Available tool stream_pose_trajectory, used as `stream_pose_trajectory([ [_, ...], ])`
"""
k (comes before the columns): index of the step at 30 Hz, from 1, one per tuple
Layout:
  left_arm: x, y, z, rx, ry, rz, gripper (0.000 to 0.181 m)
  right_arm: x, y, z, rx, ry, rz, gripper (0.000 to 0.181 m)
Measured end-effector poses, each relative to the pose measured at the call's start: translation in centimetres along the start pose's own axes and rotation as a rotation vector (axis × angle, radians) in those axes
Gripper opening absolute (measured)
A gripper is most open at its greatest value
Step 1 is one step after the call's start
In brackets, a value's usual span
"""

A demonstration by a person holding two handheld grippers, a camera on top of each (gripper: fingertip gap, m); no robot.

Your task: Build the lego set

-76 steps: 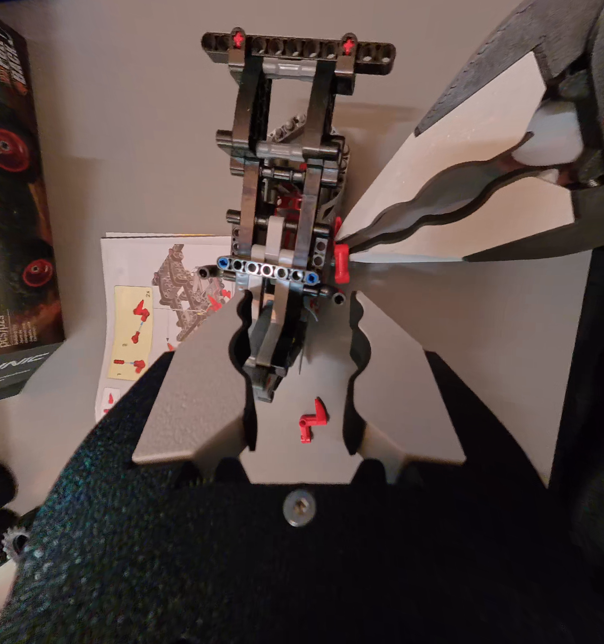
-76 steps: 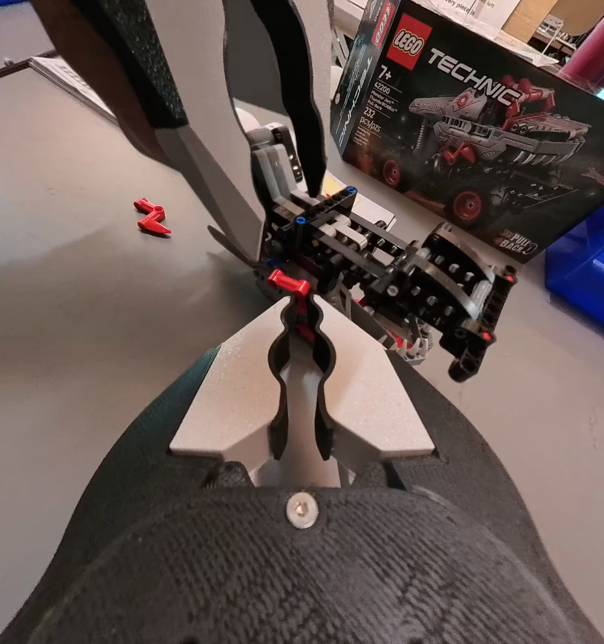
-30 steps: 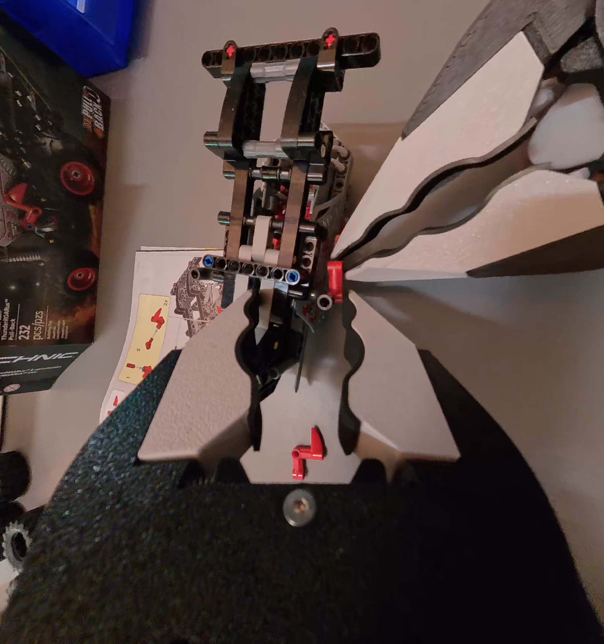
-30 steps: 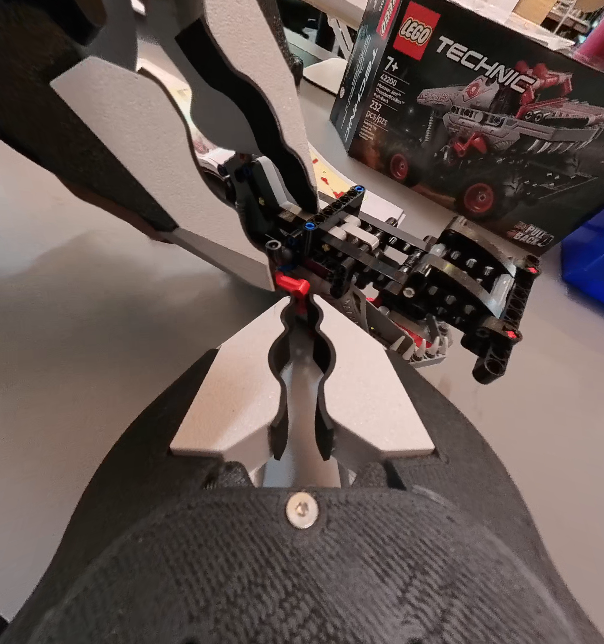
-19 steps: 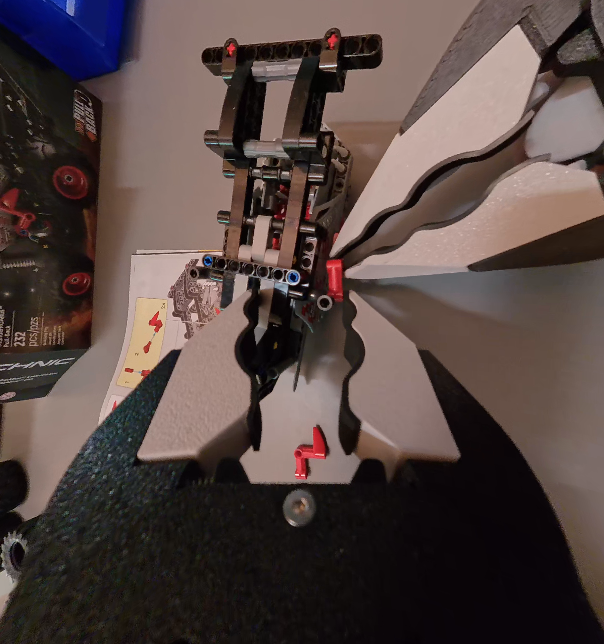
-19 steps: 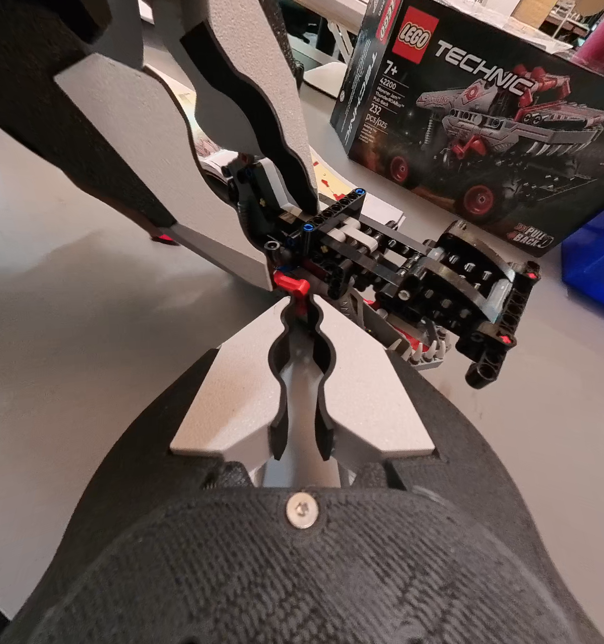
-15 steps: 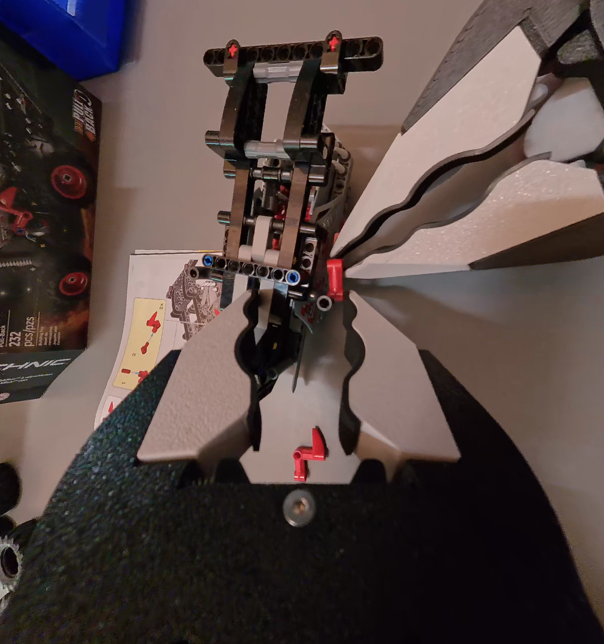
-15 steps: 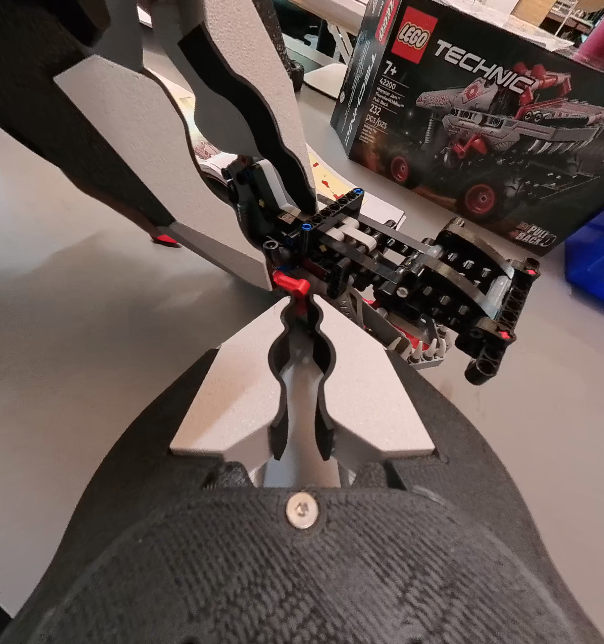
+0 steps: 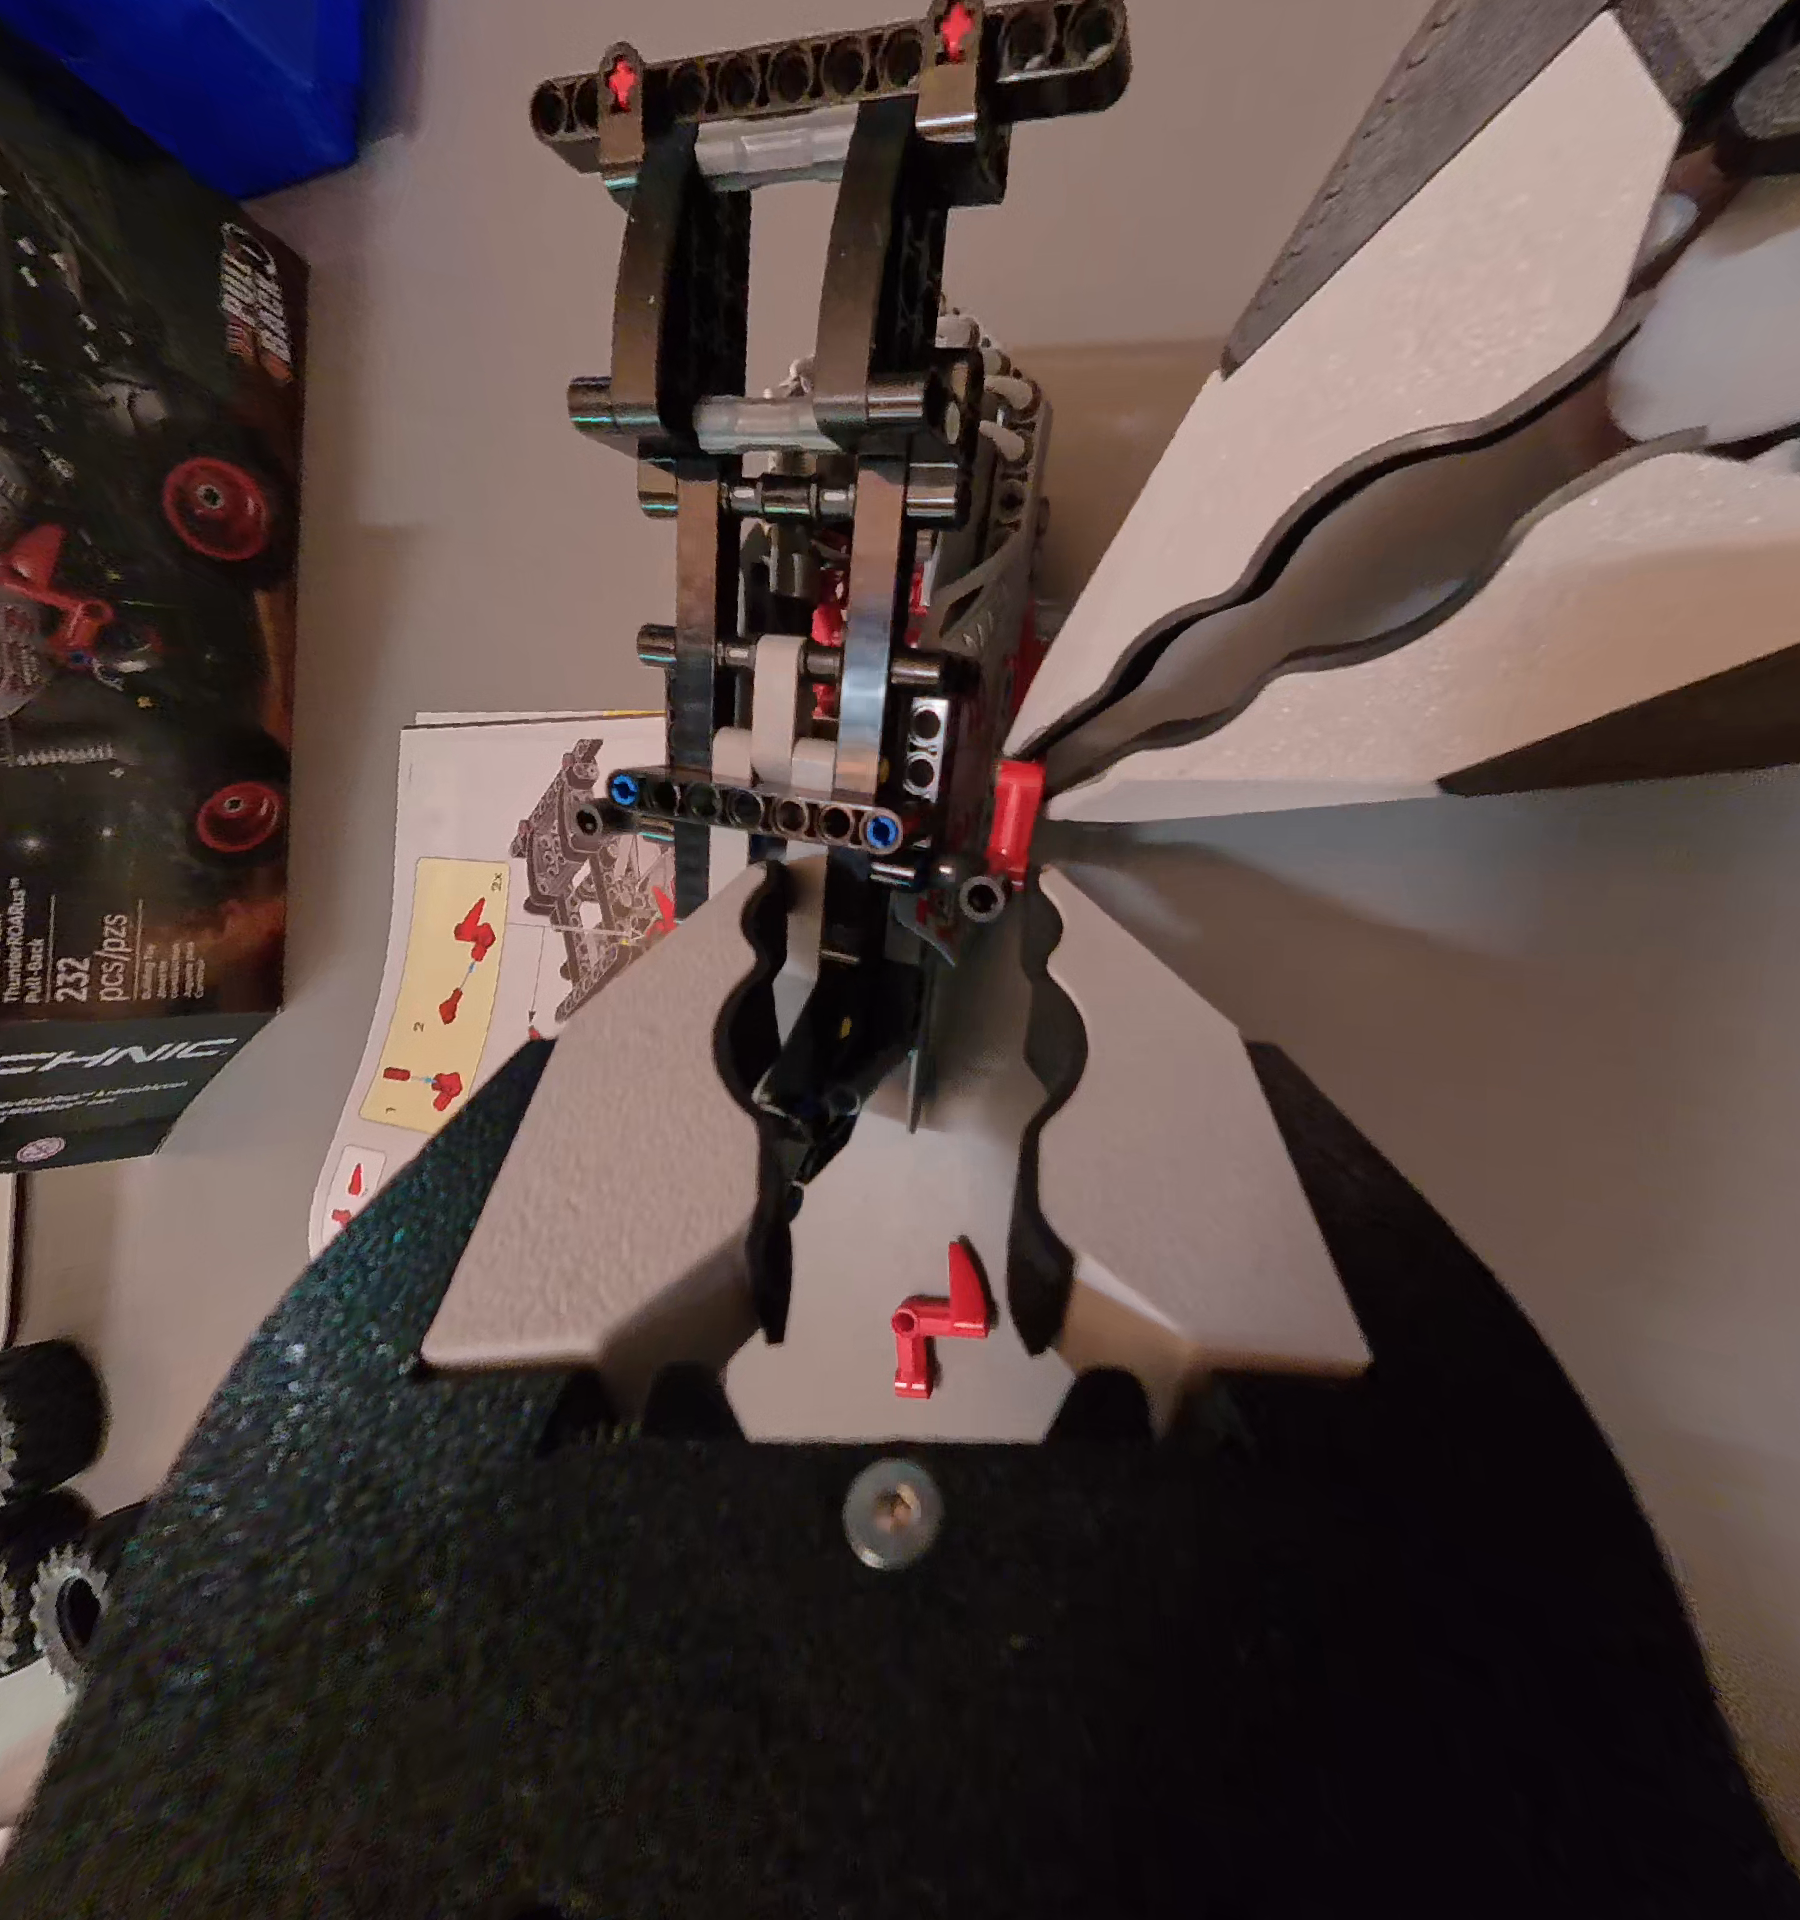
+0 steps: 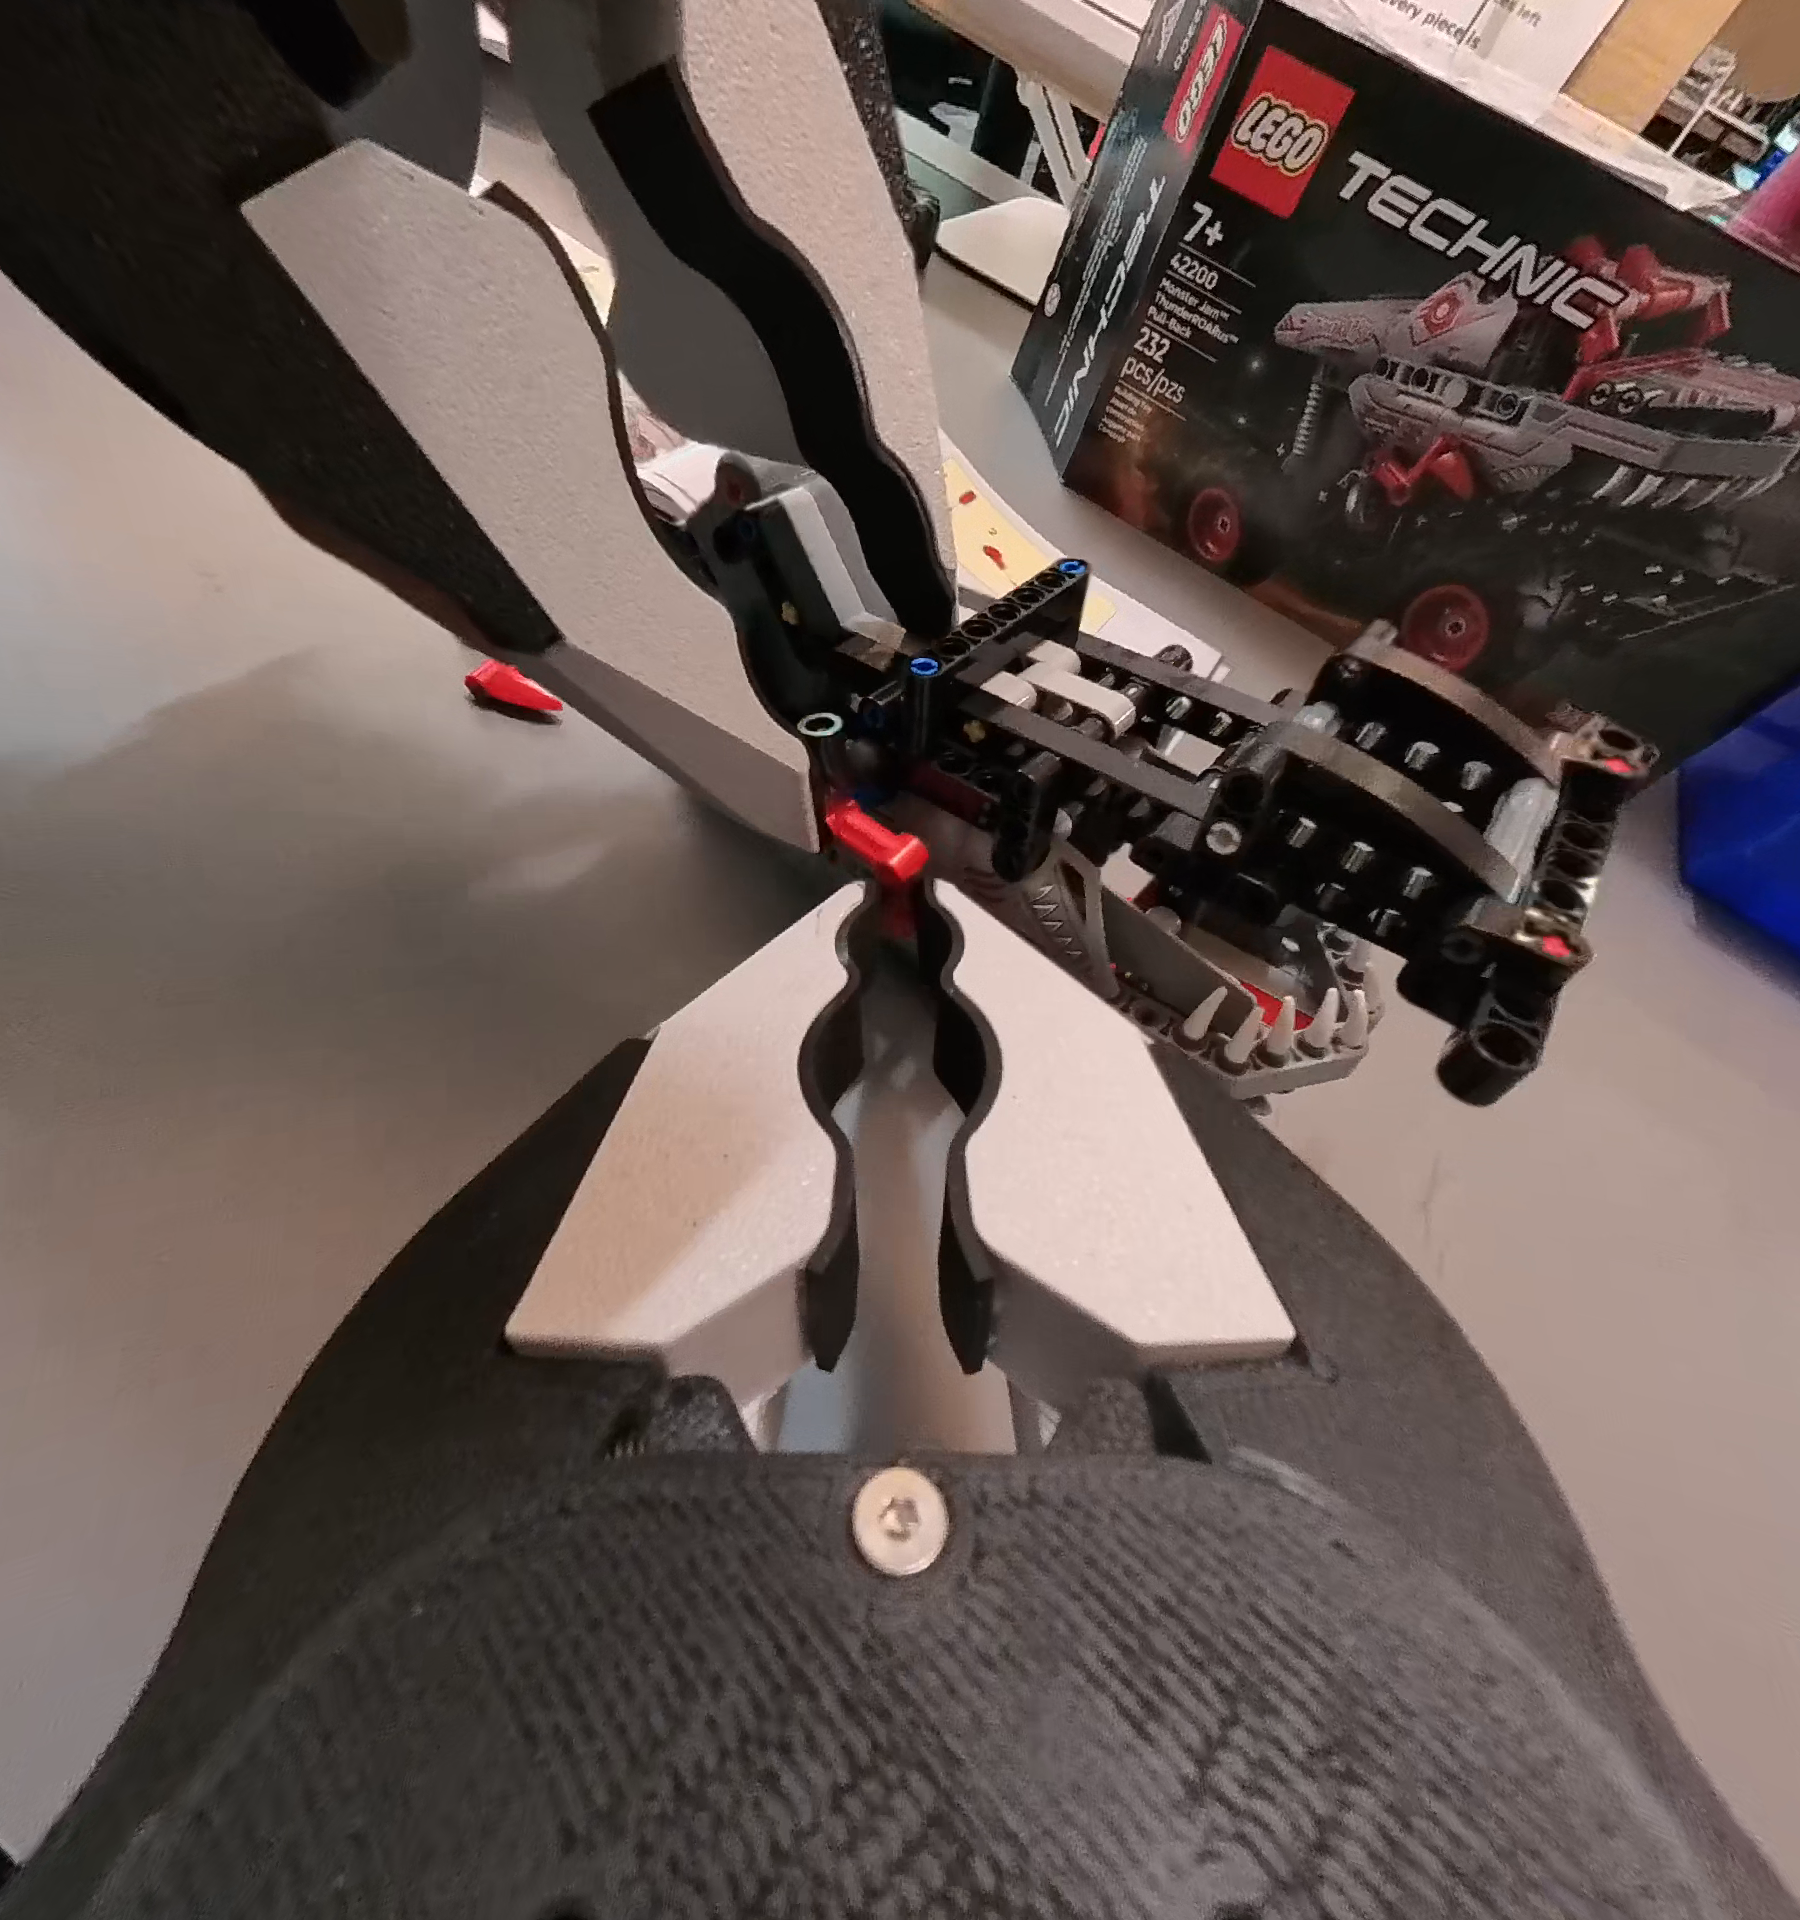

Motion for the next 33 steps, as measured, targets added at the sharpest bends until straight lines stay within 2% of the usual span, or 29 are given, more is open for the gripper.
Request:
stream_pose_trajectory([
  [17, 0.32, 0.20, 0.08, -0.019, -0.007, -0.001, 0.041, -0.17, 0.08, 0.17, -0.018, -0.145, -0.001, 0.006],
  [23, 0.52, 0.25, -0.07, -0.009, -0.020, 0.010, 0.041, 0.08, 0.31, 0.39, -0.038, -0.306, 0.078, 0.008],
  [25, 0.49, 0.23, -0.15, -0.011, -0.022, 0.020, 0.040, 0.08, 0.36, 0.34, -0.050, -0.360, 0.131, 0.019],
  [29, 0.54, 0.29, -0.32, -0.007, -0.036, 0.023, 0.040, 0.49, 0.62, 0.34, -0.044, -0.459, 0.155, 0.011],
  [33, 0.63, 0.43, -0.39, -0.006, -0.052, 0.019, 0.040, 0.59, 0.78, 0.39, -0.015, -0.570, 0.222, 0.012],
])
Point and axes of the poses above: each gripper's, where its closed fingertips meet, y out along the fingers, z out of its underside, x = y × z across the jaws, the point moved 9 cm from there along -y, back along the fingers, and after that the axes turned 6 degrees about -z, right-handed, at the moved point
